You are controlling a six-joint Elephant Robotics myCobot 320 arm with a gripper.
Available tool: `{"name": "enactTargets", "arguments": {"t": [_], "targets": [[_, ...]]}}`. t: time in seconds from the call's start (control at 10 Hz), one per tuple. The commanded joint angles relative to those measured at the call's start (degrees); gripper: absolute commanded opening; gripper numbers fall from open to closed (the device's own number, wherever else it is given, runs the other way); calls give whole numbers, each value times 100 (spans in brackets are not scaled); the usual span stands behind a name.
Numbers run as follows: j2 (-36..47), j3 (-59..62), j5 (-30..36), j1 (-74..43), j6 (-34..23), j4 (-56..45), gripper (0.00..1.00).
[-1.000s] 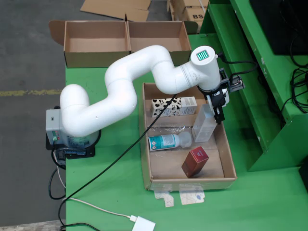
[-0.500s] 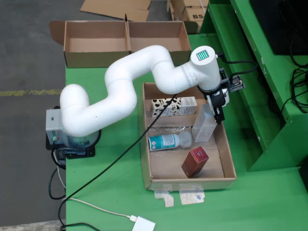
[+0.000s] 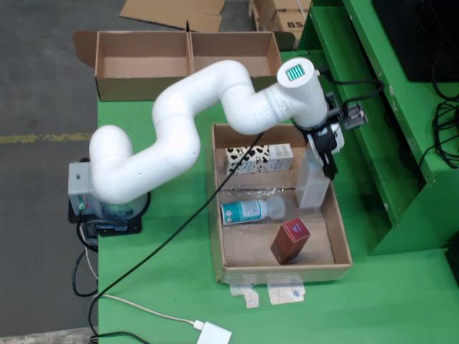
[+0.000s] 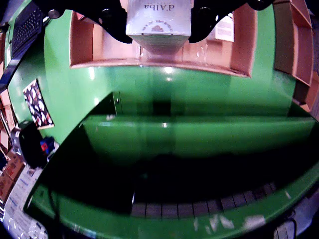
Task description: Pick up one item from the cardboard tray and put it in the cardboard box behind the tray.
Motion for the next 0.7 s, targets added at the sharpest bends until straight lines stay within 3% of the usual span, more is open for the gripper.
{"name": "enactTargets", "arguments": {"t": [0.0, 0.4, 0.6], "targets": [[571, 158, -105, -3, 32, 509, 0], [714, 158, -645, 53, -71, 1481, 0], [521, 158, -1842, 306, -360, 2682, 0]]}}
